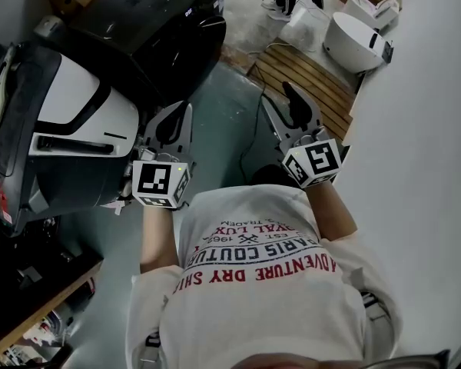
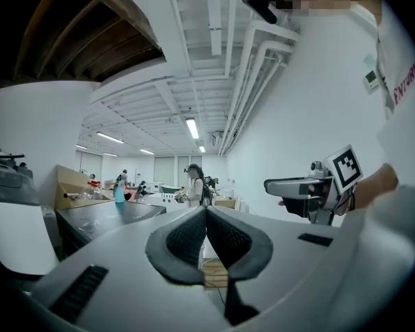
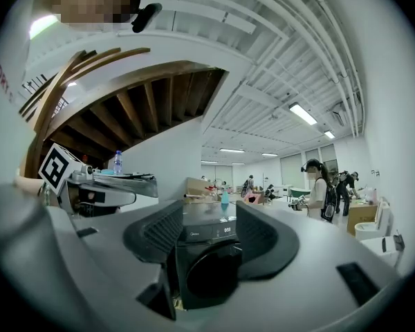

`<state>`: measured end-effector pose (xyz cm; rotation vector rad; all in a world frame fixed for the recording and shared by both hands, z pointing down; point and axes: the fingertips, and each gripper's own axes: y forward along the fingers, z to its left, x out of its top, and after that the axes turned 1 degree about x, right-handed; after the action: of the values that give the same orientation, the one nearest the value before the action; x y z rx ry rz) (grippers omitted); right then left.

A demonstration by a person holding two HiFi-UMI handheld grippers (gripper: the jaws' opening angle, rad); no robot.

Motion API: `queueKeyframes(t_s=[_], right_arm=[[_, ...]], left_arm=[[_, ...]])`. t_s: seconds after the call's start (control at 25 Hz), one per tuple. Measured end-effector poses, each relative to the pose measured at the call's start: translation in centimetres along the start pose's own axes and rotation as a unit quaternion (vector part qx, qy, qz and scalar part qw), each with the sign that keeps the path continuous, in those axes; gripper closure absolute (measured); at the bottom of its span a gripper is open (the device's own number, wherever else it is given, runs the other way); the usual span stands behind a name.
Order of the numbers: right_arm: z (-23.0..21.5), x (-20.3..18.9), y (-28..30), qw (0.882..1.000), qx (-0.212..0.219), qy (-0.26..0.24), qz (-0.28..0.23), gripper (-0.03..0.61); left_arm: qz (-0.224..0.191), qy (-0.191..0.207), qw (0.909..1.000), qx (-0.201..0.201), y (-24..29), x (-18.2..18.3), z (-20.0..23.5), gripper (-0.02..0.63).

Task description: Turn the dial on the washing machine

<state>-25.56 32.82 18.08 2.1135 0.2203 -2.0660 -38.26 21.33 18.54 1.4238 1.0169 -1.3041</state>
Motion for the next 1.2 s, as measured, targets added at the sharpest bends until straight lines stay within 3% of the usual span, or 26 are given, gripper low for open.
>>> queueKeyframes(t_s=[0.04, 0.4, 0.68, 0.92, 1.2], right_arm=[[-0.5, -0.1, 0.0, 1.000, 0.000, -0.002, 0.002, 0.341], [-8.3, -2.0, 3.8, 1.000, 0.015, 0.010, 0.013, 0.337], [-17.8, -3.3, 11.0, 0.996, 0.081, 0.022, 0.029, 0.337], [-25.7, -3.7, 15.8, 0.985, 0.159, 0.007, 0.062, 0.337], [-31.6, -4.3, 21.0, 0.973, 0.214, -0.021, 0.086, 0.337]], left_arm=[[0.002, 0.000, 1.0000, 0.000, 0.3, -0.1, -0.2, 0.598], [0.017, -0.001, 0.9996, 0.023, 8.1, -1.1, -0.7, 0.598], [0.037, -0.012, 0.9957, 0.084, 18.1, -1.7, -0.3, 0.598], [0.035, -0.019, 0.9892, 0.141, 26.5, -0.2, -1.5, 0.598], [0.046, -0.039, 0.9783, 0.198, 32.7, 0.1, -1.7, 0.598]])
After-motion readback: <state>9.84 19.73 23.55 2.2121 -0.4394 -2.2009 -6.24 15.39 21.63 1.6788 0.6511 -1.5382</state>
